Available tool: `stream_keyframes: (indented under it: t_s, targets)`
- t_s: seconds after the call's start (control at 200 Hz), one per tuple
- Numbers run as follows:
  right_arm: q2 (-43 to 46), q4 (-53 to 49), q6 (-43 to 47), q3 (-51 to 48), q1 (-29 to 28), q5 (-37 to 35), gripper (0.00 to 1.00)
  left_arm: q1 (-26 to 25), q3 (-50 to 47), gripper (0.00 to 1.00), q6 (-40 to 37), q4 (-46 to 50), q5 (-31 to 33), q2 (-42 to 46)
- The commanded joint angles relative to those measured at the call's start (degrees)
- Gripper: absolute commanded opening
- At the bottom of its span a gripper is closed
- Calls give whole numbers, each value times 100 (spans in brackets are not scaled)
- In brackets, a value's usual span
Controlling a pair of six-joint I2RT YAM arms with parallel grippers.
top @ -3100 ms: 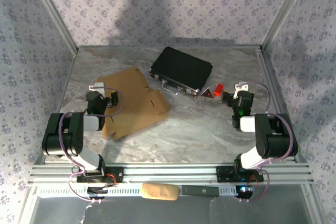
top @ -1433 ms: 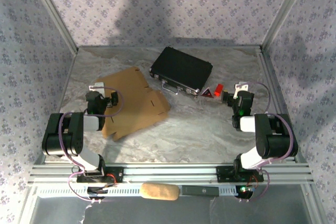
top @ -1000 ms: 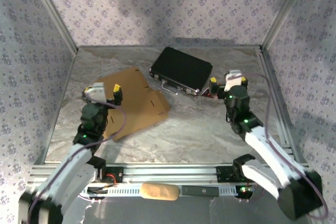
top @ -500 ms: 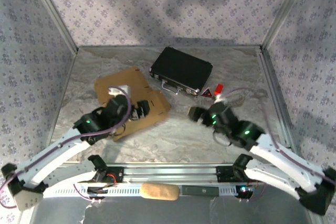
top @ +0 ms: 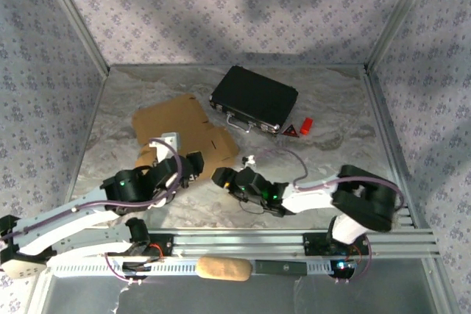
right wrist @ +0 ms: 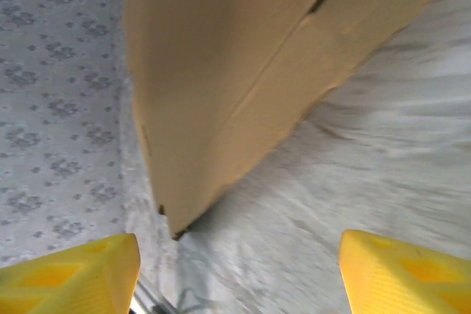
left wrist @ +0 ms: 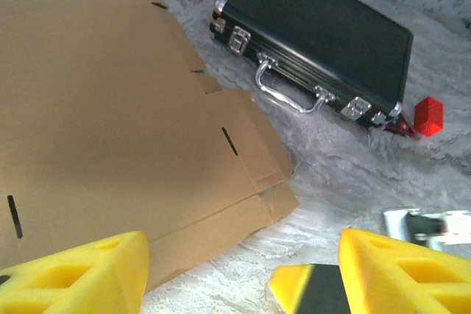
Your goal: Fold the paper box
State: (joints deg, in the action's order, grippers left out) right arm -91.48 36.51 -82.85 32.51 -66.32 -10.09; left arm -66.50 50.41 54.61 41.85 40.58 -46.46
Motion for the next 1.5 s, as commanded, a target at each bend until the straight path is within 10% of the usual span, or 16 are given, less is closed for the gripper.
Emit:
stream_keyframes:
  t_s: [0.0, 0.715, 0.964, 1.494]
  targets:
    - [-687, 1531, -759, 255, -64, 31, 69, -69, -90, 68, -93, -61, 173, 252]
    - [-2419, 2052, -1770, 1165, 110, -78, 54, -118, -208, 68, -569, -212, -436, 788]
    - [-2018, 1959, -1436, 1287, 178, -183, 0, -126, -226, 68, -585, -269, -565, 835]
    - [2303, -5171, -210, 3490, -286, -2247, 0, -131, 991, 71, -907, -524, -656, 1202]
